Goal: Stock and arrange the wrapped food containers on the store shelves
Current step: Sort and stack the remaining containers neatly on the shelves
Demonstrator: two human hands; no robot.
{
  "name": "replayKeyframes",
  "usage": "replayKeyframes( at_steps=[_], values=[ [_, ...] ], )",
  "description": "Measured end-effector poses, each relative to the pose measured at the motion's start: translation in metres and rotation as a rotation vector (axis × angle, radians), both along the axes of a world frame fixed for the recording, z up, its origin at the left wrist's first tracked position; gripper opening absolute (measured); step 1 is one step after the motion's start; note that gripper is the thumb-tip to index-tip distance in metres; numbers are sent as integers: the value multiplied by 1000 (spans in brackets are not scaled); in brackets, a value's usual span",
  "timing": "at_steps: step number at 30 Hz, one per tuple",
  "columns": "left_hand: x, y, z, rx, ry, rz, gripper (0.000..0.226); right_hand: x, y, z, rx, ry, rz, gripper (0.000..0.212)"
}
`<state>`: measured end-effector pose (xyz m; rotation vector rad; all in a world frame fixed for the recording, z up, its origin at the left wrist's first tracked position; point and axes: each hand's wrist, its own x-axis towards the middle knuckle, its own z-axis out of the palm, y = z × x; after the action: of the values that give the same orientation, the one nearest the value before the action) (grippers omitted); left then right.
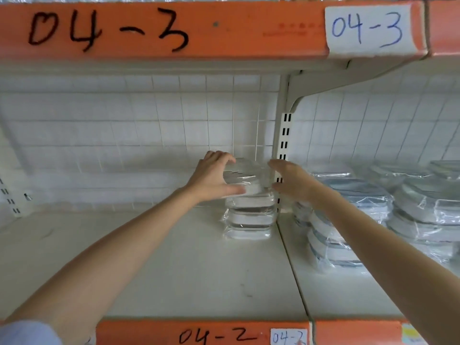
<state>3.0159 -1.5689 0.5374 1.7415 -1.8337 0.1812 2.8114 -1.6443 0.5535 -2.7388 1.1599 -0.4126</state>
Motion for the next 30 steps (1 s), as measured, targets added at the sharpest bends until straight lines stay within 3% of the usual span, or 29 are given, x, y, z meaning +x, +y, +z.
replayKeyframes(
  at_steps=[7, 11, 15, 20, 25, 30],
  values=[
    [-18, -46, -8, 214, -15, -52, 82, -7, 0, 9, -25, 28, 39, 61],
    [-4, -34, -18, 184, 360, -131, 91, -2, -5, 10, 5, 38, 69, 61],
    [9, -21, -36, 196, 586, 0, 96, 4, -11, 11, 13, 55, 102, 60],
    [6, -20, -52, 306, 744, -42, 81, 12, -14, 6, -64, 108, 76, 51],
    [-7, -24, -68, 284, 994, -115, 57, 16, -8, 3, -187, 108, 18, 45],
    [-5, -21, -73, 264, 969, -90, 33, 20, -6, -1, -283, 107, -6, 45]
  ],
)
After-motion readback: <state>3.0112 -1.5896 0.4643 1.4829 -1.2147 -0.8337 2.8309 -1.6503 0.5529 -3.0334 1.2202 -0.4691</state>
